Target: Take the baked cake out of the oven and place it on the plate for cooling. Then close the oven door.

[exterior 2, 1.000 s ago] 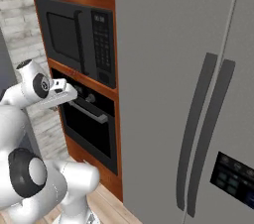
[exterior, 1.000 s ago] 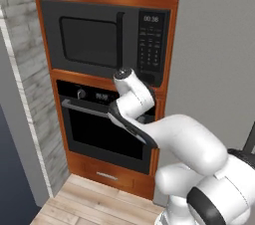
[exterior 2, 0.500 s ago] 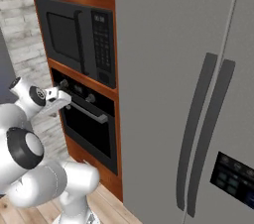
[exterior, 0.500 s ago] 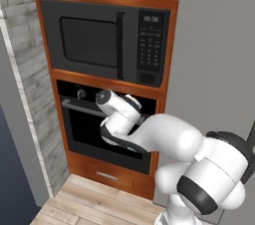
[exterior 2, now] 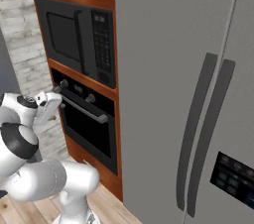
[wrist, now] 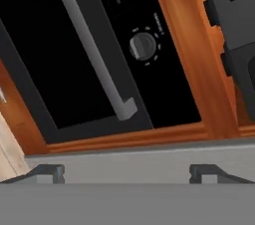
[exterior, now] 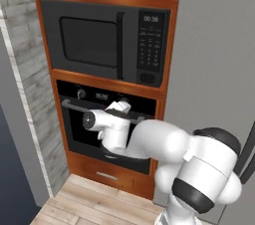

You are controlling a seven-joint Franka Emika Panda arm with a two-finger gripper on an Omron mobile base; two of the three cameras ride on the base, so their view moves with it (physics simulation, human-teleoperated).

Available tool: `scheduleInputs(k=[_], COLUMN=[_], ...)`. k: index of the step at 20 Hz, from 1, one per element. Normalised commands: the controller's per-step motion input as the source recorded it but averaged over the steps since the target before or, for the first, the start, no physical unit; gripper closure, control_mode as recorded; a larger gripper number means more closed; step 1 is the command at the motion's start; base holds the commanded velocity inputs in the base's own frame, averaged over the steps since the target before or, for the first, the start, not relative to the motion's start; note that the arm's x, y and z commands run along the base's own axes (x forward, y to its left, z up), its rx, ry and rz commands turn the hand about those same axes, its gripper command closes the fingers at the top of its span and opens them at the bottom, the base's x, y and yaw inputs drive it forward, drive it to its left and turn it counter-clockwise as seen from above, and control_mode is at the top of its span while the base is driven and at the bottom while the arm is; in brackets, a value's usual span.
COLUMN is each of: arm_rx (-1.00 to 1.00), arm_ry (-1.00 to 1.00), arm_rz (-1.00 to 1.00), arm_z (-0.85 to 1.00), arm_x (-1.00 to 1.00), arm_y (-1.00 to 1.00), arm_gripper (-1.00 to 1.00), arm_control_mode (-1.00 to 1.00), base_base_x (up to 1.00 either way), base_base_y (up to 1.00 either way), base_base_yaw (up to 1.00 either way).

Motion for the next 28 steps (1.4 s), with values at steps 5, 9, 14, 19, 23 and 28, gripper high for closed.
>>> scheduleInputs(k=[5, 9, 14, 19, 23, 28], arm_rx=[-0.11, -0.06, -0.08, -0.09, -0.06, -0.12], arm_ry=[-0.06, -0.01, -0.02, -0.05, -0.07, -0.05], arm_rz=[0.12, 0.13, 0.12, 0.12, 0.1, 0.06], arm_z=[-0.16, -0.02, -0.22, -0.33, -0.27, -0.46], arm_x=[0.18, 0.21, 0.23, 0.3, 0.38, 0.32], arm_y=[-0.01, -0.01, 0.0, 0.0, 0.0, 0.01], arm_gripper=[-1.0, -1.0, -1.0, -1.0, -1.0, -1.0], arm_control_mode=[-1.0, -1.0, -1.0, -1.0, -1.0, -1.0], base_base_x=[0.0, 0.0, 0.0, 0.0, 0.0, 0.0], base_base_y=[0.0, 0.0, 0.0, 0.0, 0.0, 0.0], base_base_yaw=[0.0, 0.0, 0.0, 0.0, 0.0, 0.0])
